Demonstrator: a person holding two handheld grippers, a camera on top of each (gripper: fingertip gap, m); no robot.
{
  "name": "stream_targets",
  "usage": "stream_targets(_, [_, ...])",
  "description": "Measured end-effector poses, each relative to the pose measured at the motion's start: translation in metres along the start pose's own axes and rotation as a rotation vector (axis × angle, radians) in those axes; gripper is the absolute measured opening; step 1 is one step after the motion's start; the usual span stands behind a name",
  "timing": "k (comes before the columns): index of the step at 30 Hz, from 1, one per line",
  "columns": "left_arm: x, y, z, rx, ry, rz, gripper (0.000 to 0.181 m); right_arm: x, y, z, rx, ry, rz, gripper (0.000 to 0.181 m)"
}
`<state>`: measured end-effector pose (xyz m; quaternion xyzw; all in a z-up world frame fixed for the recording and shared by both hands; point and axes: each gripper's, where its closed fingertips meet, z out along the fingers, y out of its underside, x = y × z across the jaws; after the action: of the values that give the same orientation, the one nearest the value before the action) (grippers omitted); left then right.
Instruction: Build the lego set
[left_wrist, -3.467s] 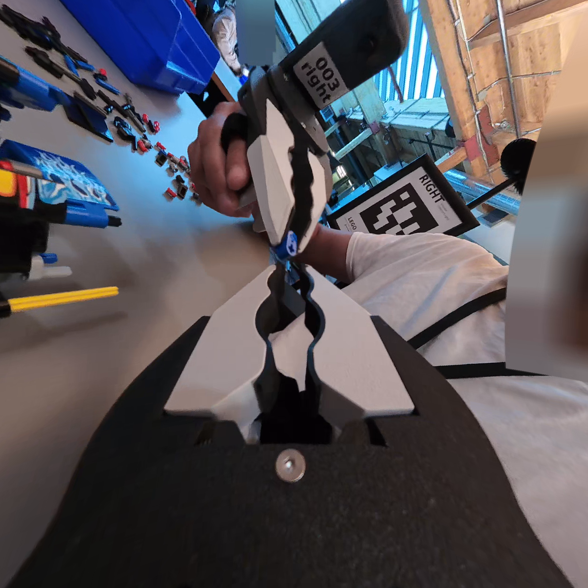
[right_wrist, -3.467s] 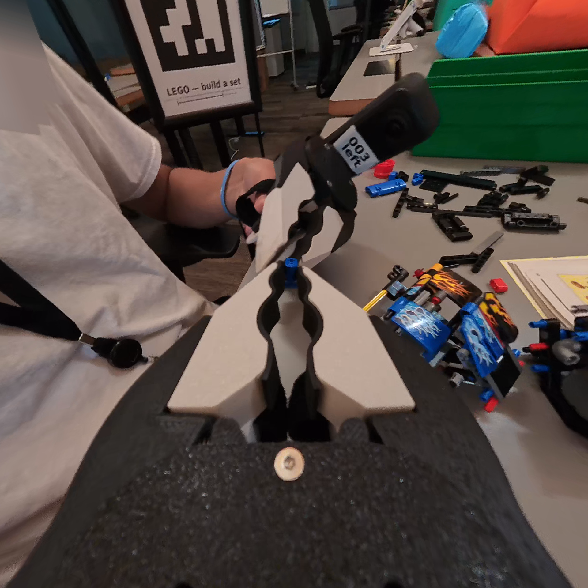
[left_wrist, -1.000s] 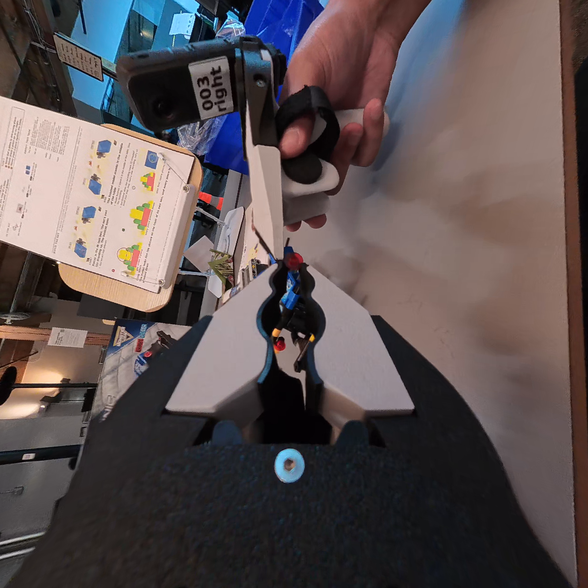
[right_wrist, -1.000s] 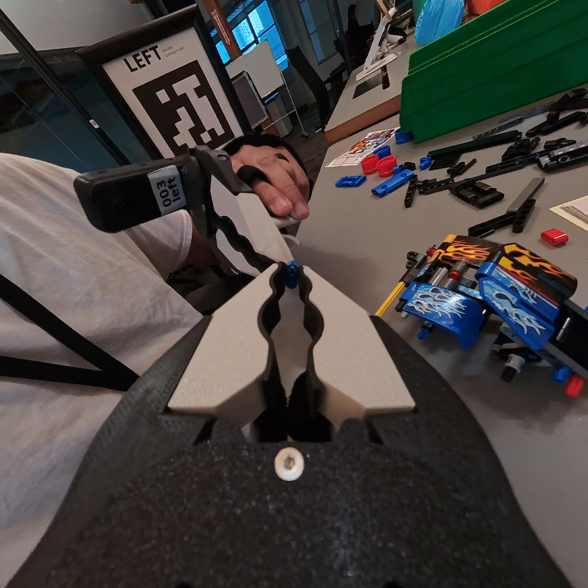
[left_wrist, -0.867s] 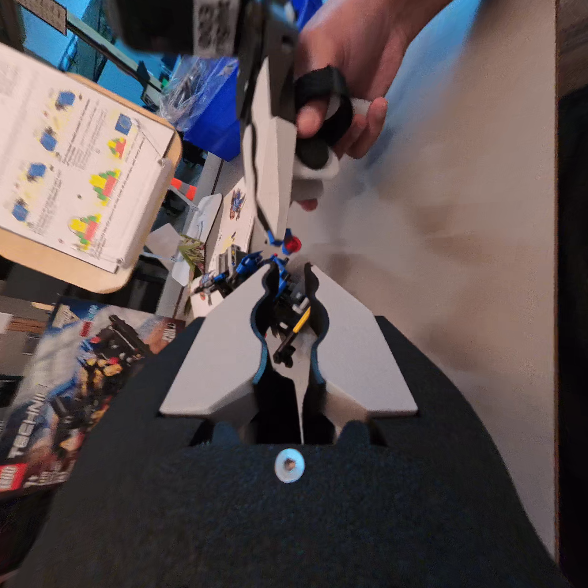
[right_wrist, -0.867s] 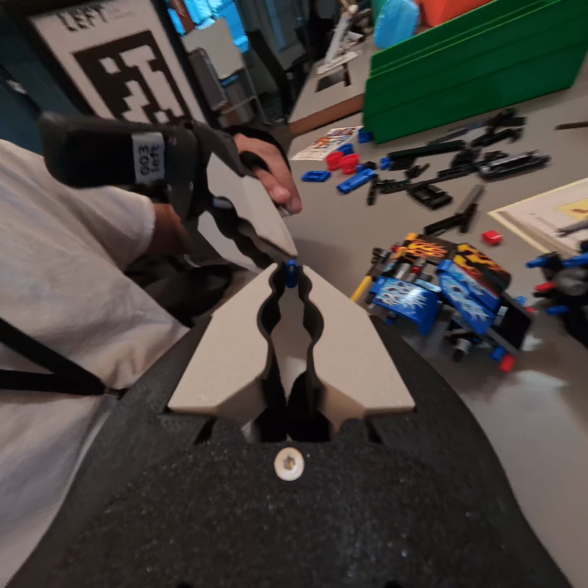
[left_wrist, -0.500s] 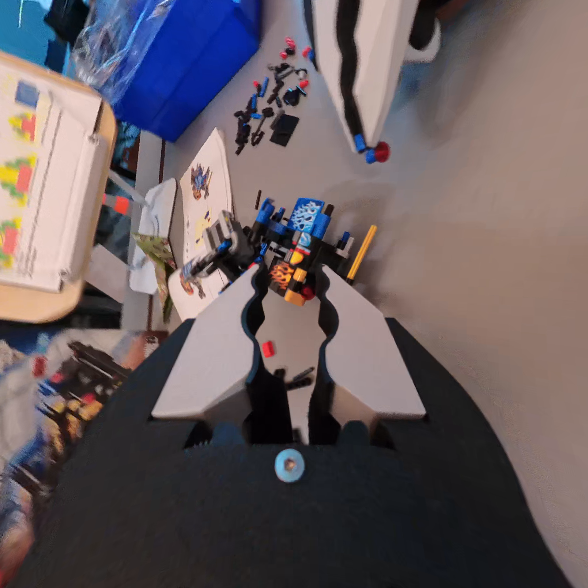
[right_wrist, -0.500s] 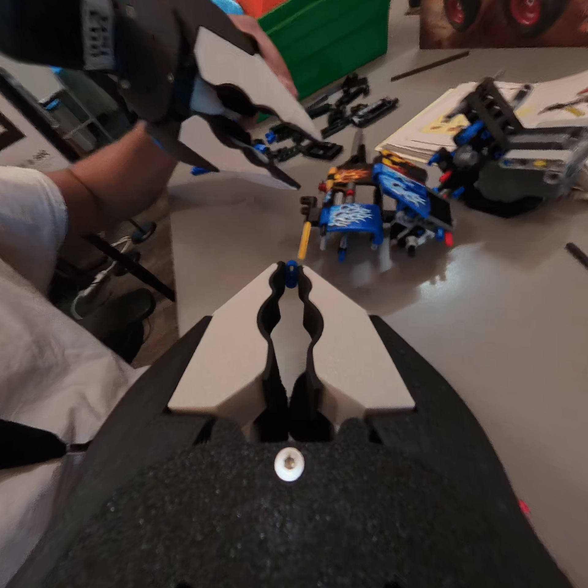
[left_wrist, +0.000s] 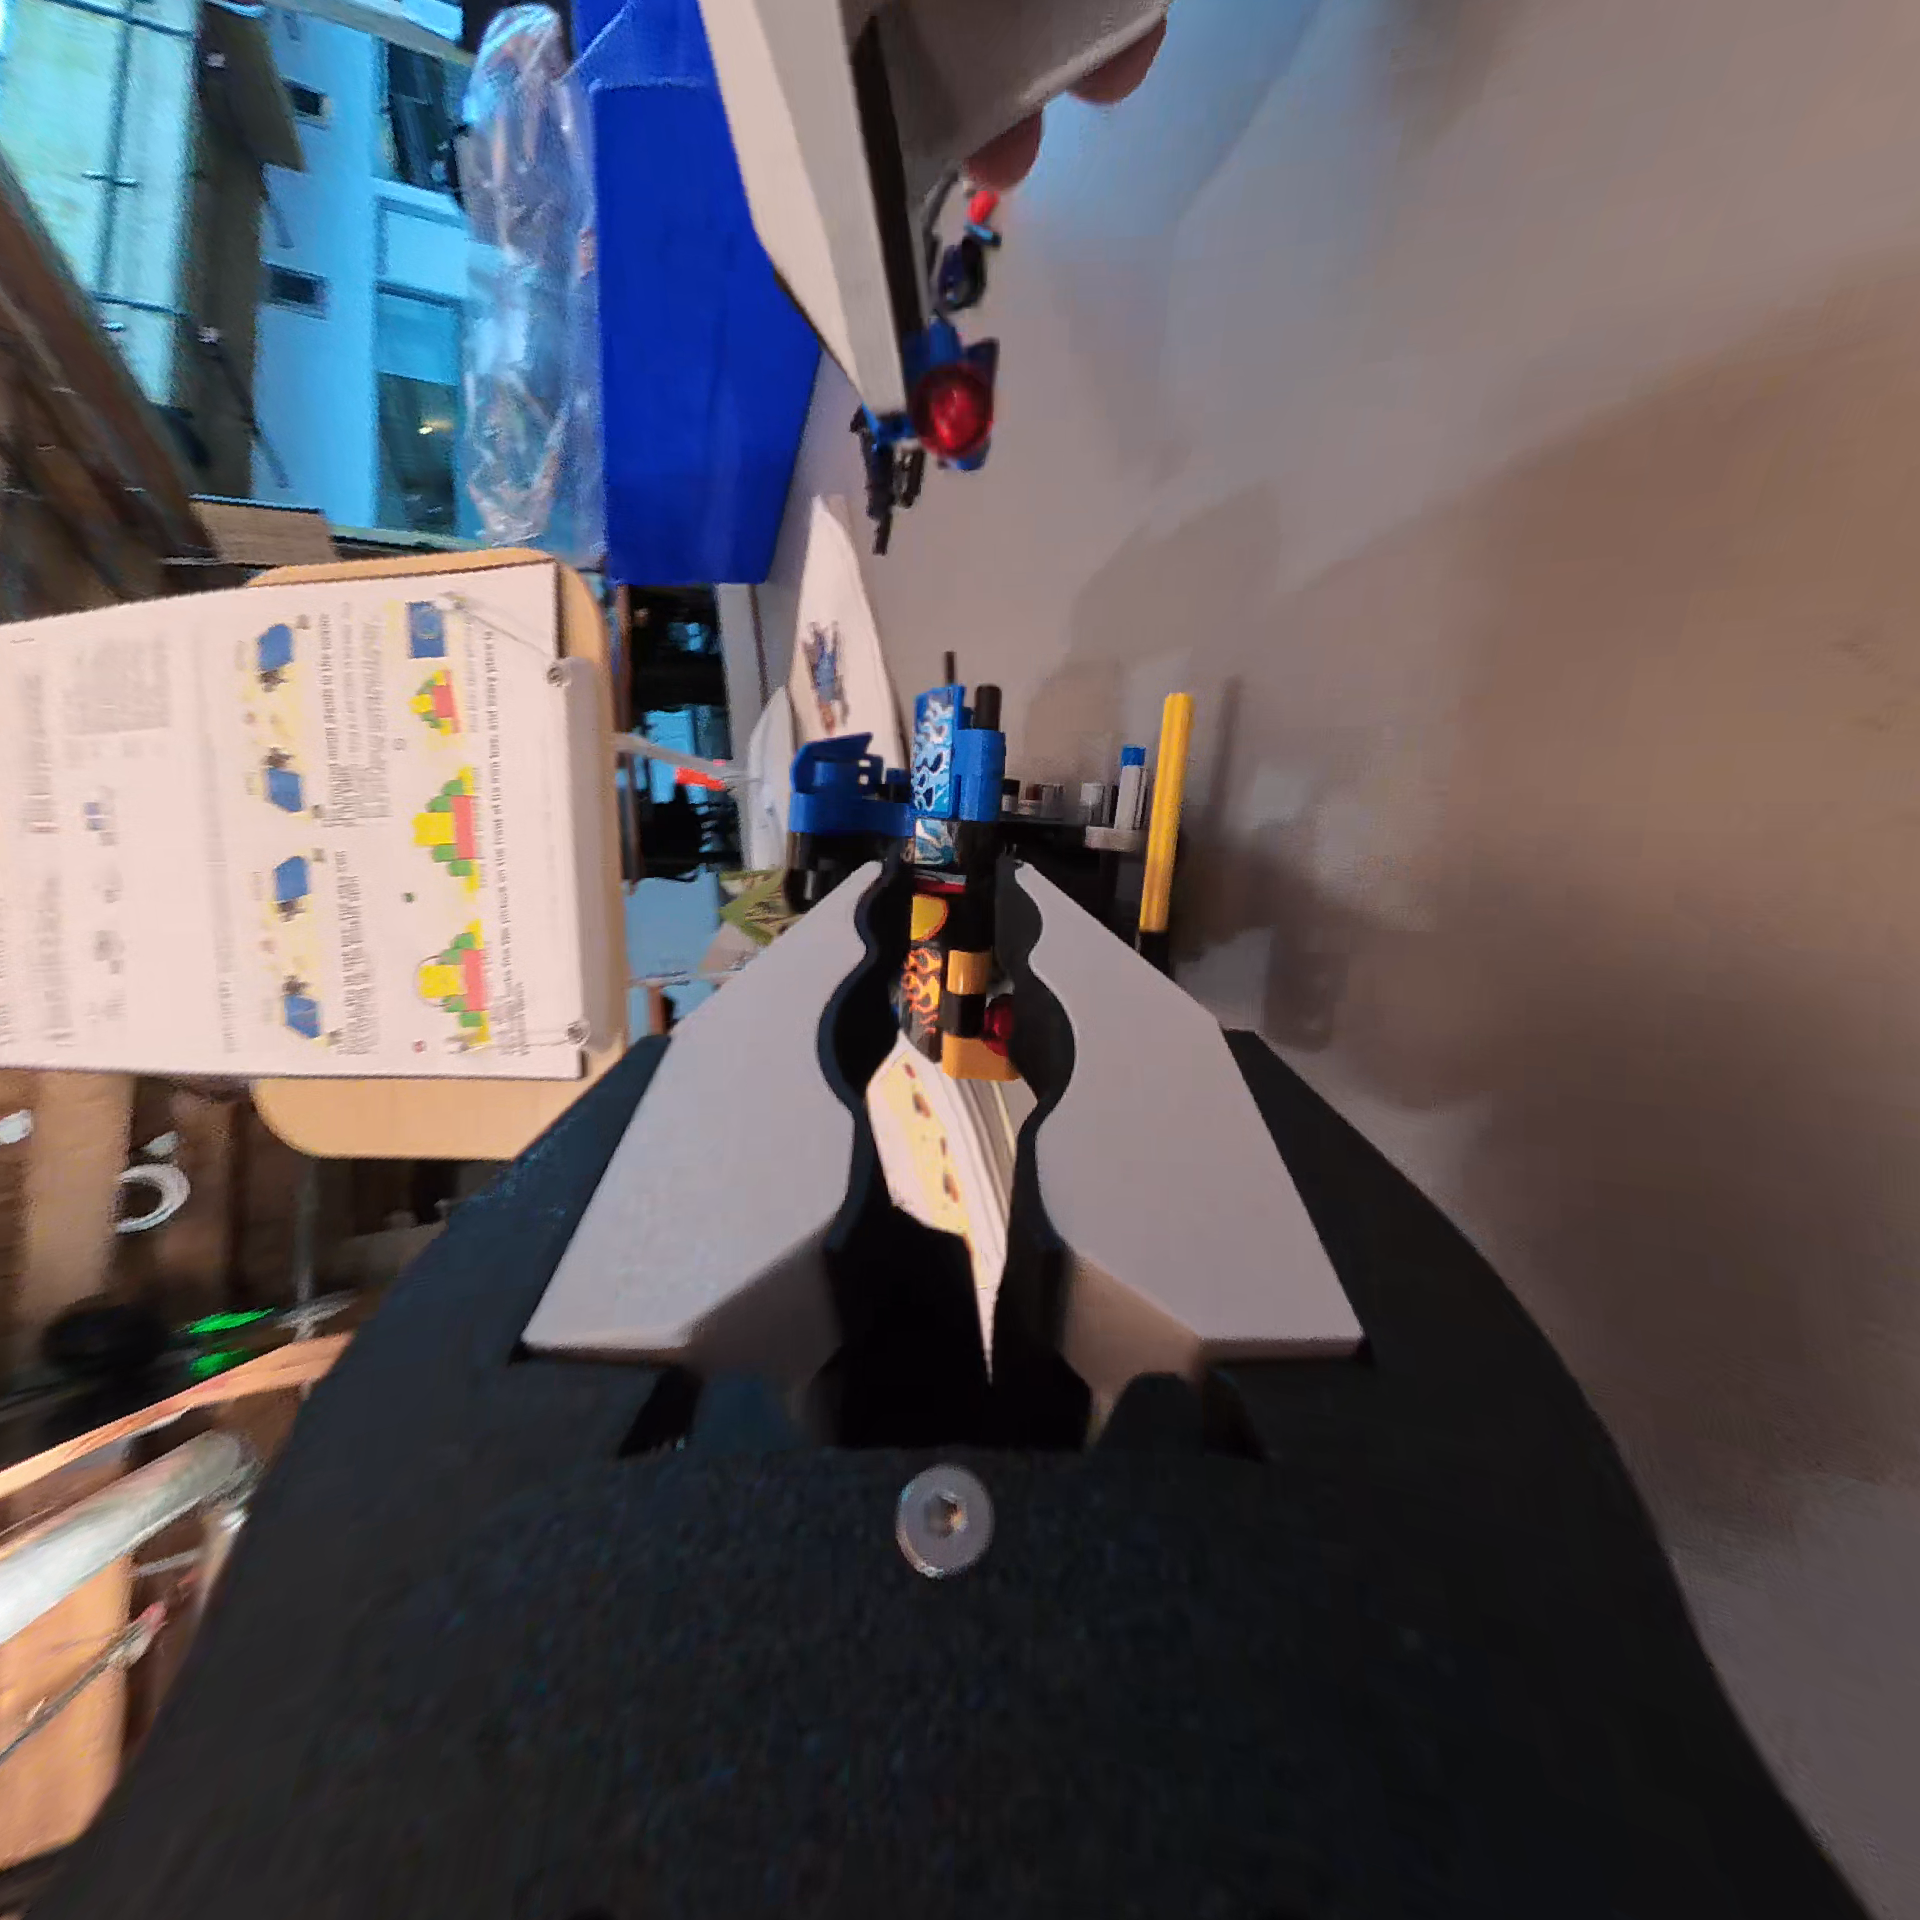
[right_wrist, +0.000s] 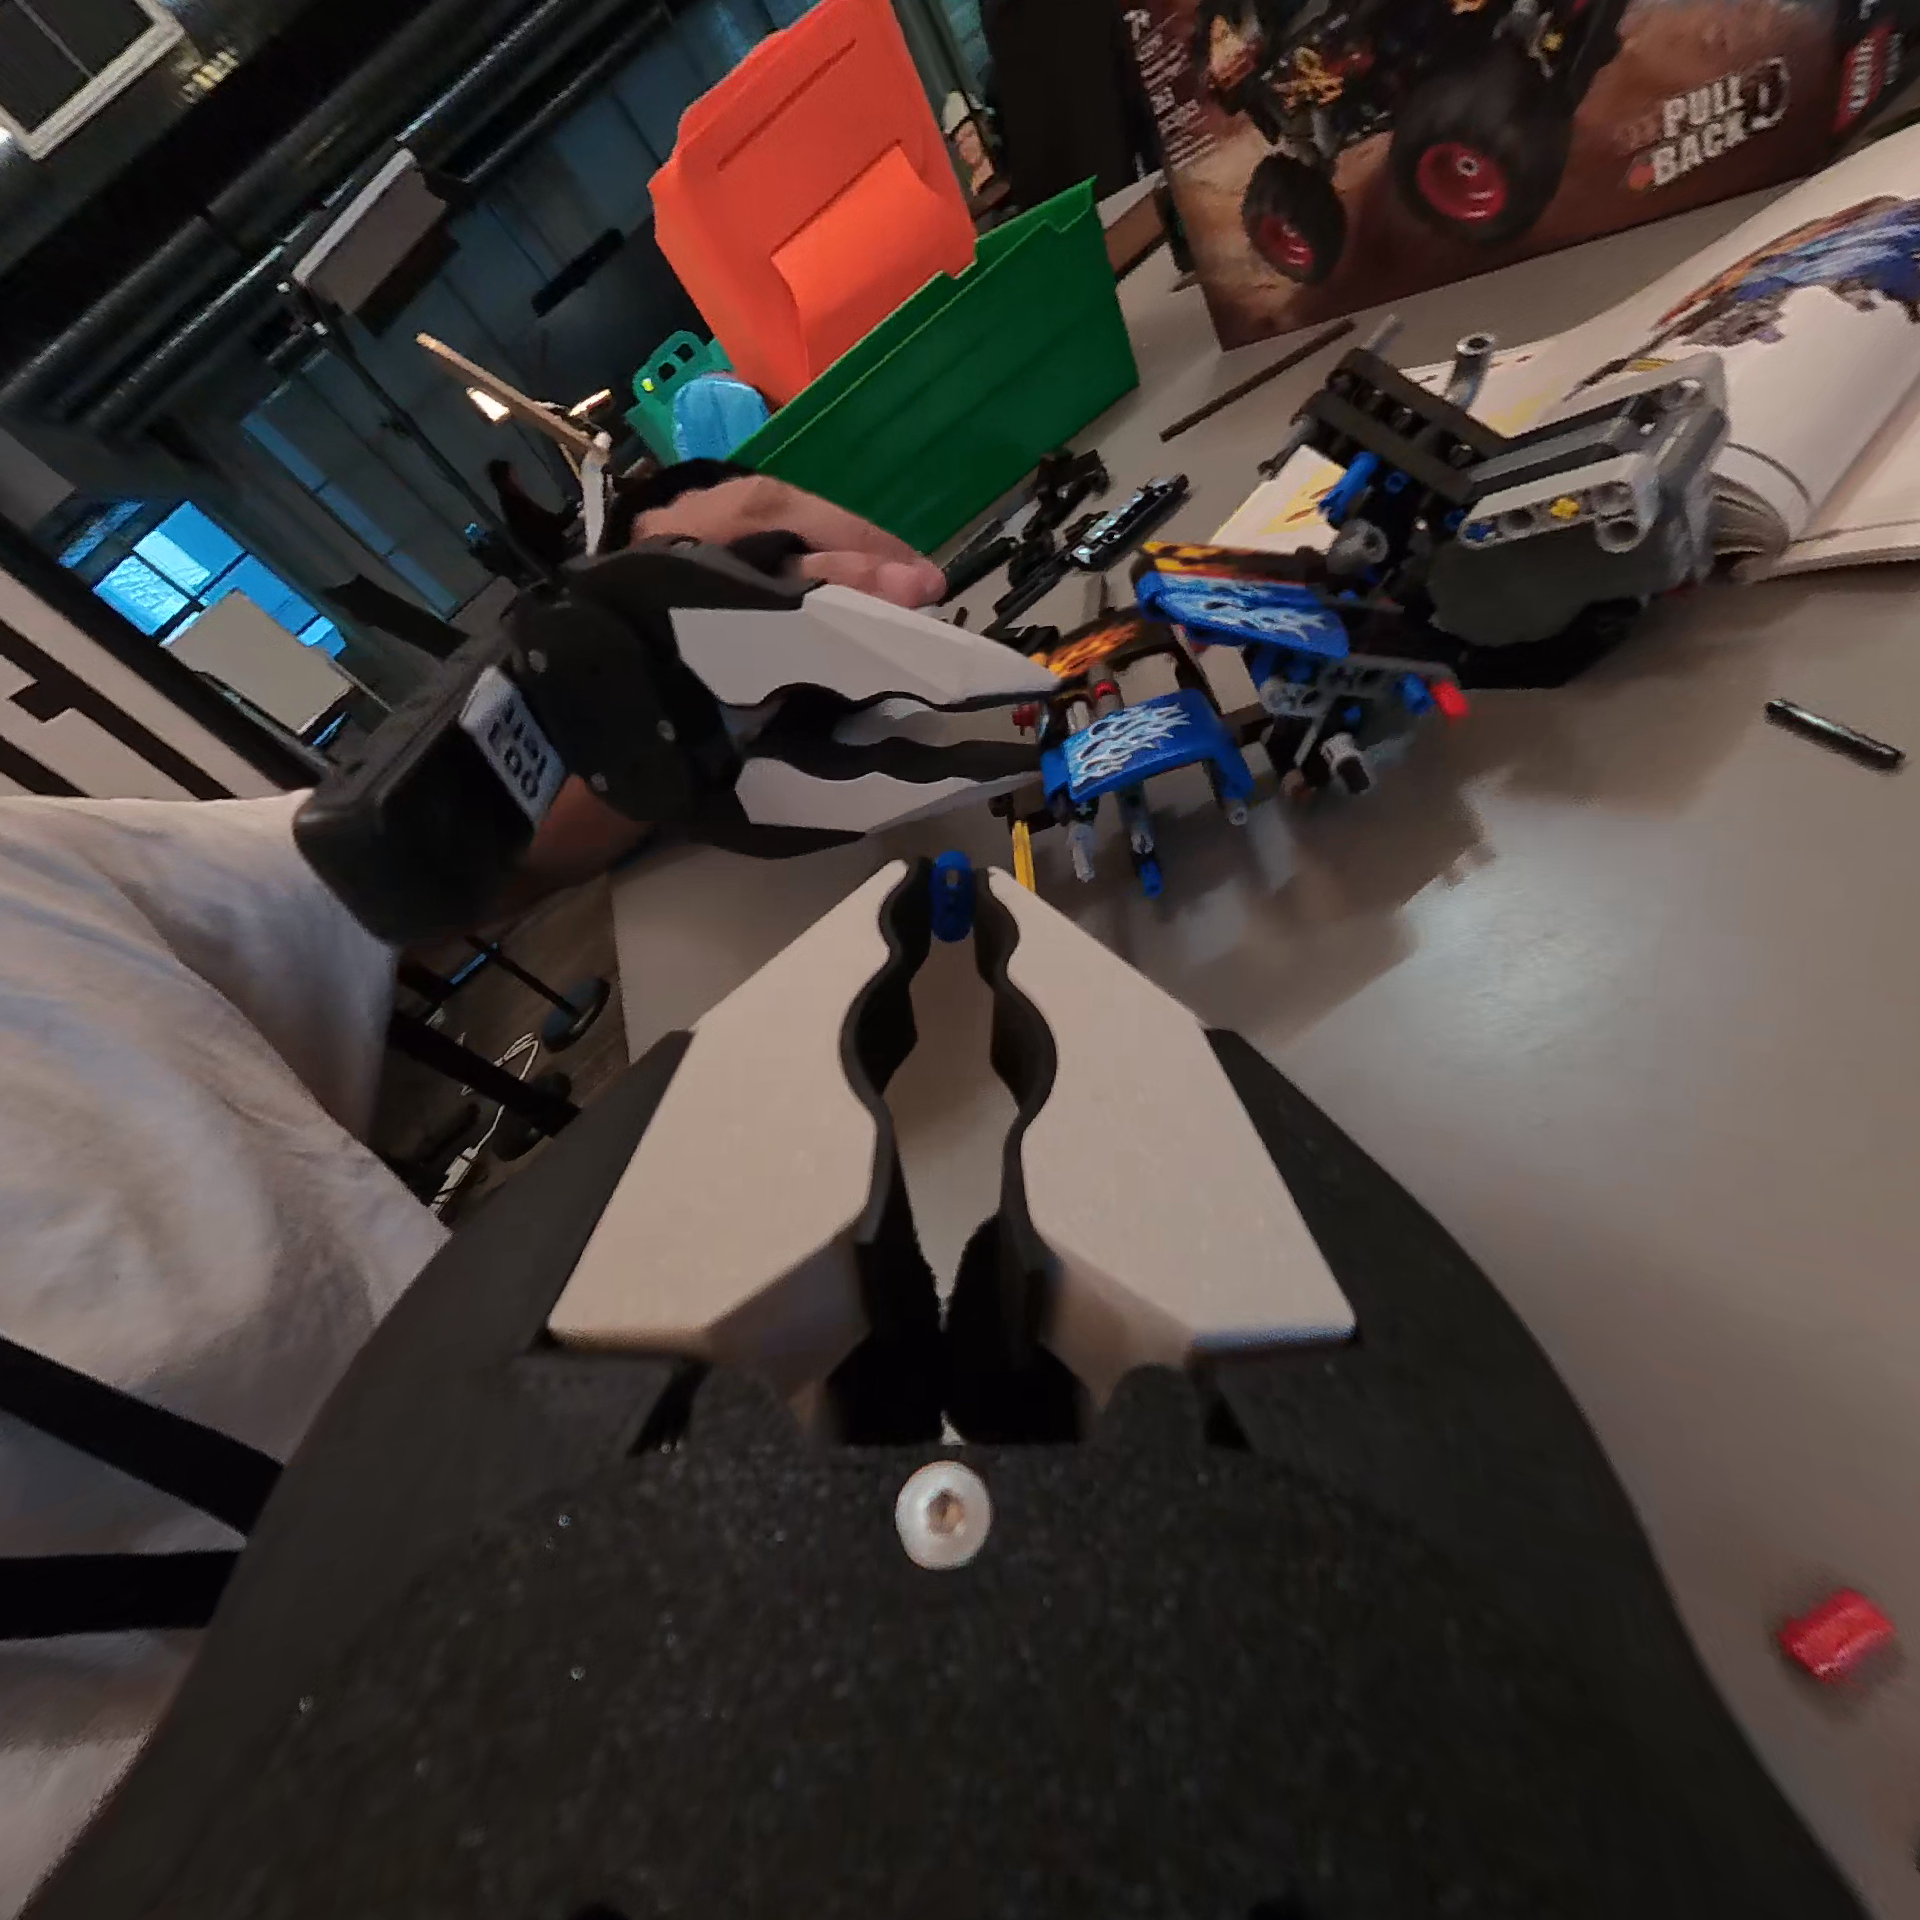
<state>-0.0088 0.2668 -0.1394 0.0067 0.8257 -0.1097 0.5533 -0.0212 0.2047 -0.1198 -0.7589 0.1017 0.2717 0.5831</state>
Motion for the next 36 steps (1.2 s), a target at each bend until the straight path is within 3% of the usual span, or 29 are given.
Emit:
stream_targets(11, [-0.015, -0.018, -0.010, 0.042, -0.094, -0.251, 0.013, 0.003, -0.009, 0.010, -0.009, -0.011, -0.114, 0.006])
stream_targets(15, [-0.013, -0.025, -0.017, 0.051, -0.106, -0.245, 0.013, -0.011, -0.011, 0.011, 0.020, -0.068, -0.164, 0.006])
stream_targets(22, [-0.015, -0.025, -0.020, 0.055, -0.136, -0.257, 0.014, -0.001, -0.006, 0.013, -0.030, 0.046, -0.244, 0.006])
stream_targets(36, [-0.012, -0.027, -0.020, 0.078, -0.112, -0.302, 0.013, -0.004, -0.008, 0.016, -0.011, 0.002, -0.190, 0.006])
